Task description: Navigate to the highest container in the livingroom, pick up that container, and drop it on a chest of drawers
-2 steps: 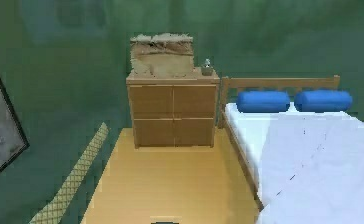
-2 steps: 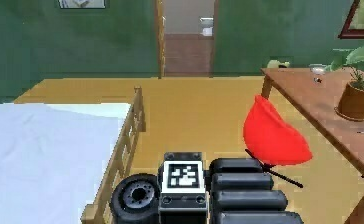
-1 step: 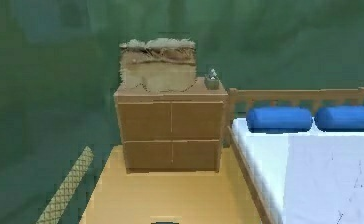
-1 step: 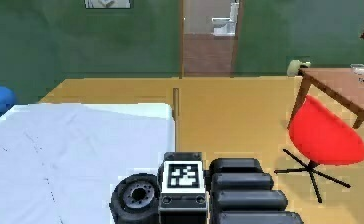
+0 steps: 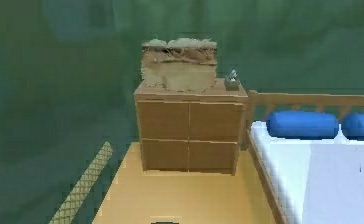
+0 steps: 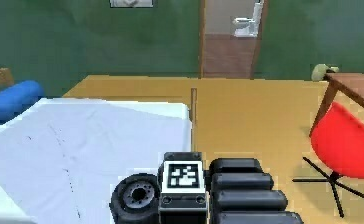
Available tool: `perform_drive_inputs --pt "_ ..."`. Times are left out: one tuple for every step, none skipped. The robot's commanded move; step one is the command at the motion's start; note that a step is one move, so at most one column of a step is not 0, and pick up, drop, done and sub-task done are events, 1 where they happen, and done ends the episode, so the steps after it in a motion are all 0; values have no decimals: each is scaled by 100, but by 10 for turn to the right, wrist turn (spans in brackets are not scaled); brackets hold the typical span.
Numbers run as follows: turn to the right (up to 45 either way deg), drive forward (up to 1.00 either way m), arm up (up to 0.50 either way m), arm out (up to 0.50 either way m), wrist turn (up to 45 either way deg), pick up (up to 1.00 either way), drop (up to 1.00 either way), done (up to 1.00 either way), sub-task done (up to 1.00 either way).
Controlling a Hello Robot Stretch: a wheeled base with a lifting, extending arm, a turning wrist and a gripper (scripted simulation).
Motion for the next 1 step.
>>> perform_drive_inputs --pt "-30 0 0 0 0 0 0 0 0"
